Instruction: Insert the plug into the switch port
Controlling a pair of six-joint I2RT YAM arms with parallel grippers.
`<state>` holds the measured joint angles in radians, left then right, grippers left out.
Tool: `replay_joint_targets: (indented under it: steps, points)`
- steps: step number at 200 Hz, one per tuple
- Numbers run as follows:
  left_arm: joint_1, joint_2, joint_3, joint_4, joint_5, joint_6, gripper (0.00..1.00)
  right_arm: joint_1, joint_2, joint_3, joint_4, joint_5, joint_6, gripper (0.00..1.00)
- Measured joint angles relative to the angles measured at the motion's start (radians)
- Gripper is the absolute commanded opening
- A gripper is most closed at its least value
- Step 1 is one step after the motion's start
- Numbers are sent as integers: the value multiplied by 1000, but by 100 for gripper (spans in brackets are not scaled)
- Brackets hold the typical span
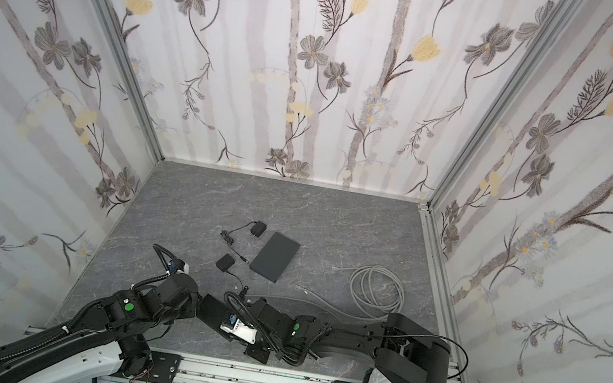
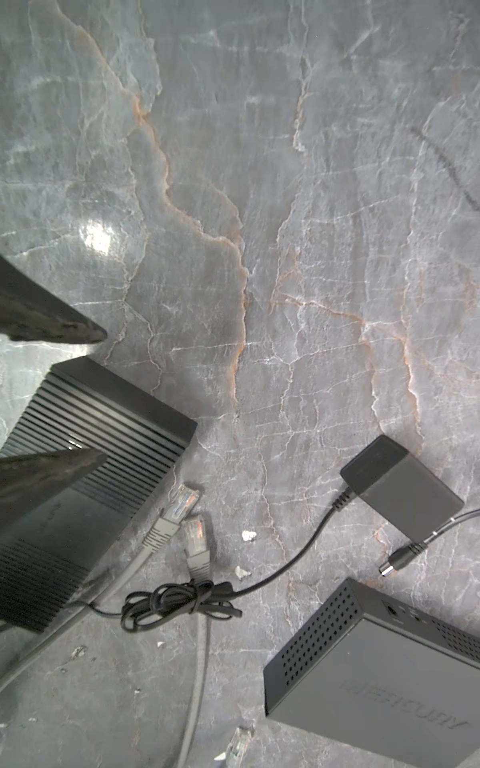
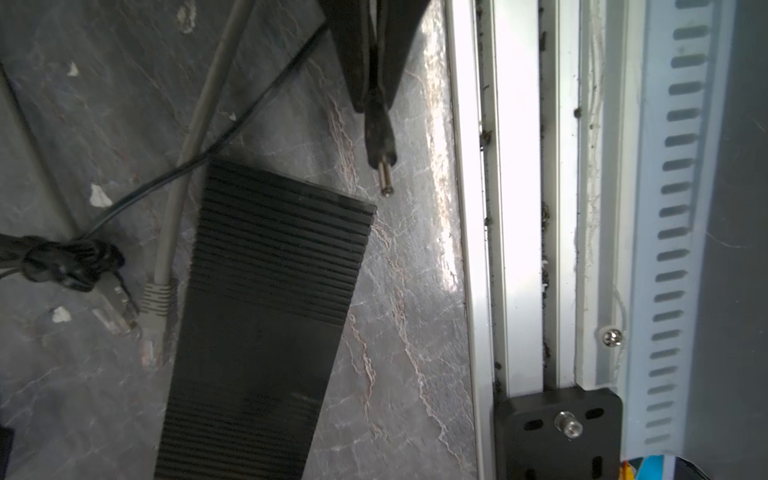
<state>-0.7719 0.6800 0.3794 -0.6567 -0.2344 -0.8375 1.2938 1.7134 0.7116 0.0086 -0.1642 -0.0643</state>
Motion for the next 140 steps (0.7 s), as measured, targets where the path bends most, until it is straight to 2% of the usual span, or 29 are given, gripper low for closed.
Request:
replay_joint_targets:
  steps: [23, 140]
  points:
    - [15, 28, -8, 7, 3, 19, 44, 2, 45, 19, -21, -6, 34, 0]
    - [52, 114, -8, 109, 55, 74, 44, -10, 90, 98, -173, -13, 182, 0]
